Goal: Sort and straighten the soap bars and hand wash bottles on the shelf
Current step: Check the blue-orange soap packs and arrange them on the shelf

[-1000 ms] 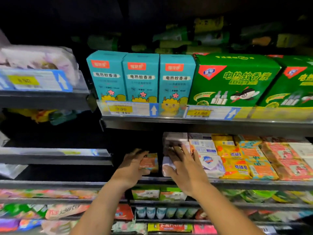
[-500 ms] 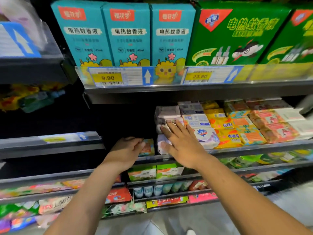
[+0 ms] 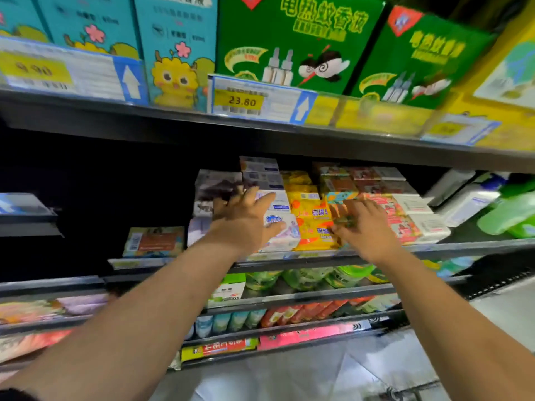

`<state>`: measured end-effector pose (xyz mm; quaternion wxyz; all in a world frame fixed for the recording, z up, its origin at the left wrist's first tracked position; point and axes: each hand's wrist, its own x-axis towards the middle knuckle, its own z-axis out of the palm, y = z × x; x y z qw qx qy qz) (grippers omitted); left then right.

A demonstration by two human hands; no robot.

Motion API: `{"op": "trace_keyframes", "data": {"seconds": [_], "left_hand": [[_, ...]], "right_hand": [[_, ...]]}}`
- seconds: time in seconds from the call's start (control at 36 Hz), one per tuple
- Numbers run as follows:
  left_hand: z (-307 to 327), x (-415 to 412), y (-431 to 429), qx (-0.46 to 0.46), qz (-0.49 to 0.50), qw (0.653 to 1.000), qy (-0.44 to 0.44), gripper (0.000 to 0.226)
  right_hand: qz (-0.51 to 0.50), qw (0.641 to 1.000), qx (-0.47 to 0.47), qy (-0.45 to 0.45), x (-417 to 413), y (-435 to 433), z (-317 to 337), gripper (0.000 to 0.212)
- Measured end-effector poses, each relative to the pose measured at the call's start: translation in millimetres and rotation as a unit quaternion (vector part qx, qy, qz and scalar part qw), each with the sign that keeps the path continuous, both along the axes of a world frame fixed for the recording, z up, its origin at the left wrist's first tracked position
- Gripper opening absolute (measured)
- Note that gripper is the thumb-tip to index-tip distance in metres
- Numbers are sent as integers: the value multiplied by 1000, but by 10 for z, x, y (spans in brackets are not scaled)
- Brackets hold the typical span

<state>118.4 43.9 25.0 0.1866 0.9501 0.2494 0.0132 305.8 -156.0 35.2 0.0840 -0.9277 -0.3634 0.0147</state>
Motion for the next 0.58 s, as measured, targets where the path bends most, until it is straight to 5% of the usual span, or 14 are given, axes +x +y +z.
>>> {"op": "trace_keyframes", "data": {"seconds": [0.11, 0.25, 0.36, 0.53, 0.58], "left_hand": [[-202, 151, -69, 94, 30, 994, 53, 86], [-371, 178, -10, 52, 56, 996, 55, 107], [-327, 185, -60, 148, 47, 988, 19, 88], [-326, 193, -42, 190, 45, 979, 60, 106], [-325, 203, -38, 195, 47, 978, 61, 103]], "right_hand": [[28, 999, -23, -9, 409, -73, 62, 99], [66, 994, -90, -18, 784, 9, 76, 91], [78, 988, -129, -40, 929, 125, -47, 98], [69, 994, -78, -38, 1022, 152, -232, 96], [66, 997, -41, -30, 1037, 142, -230, 115]]}}
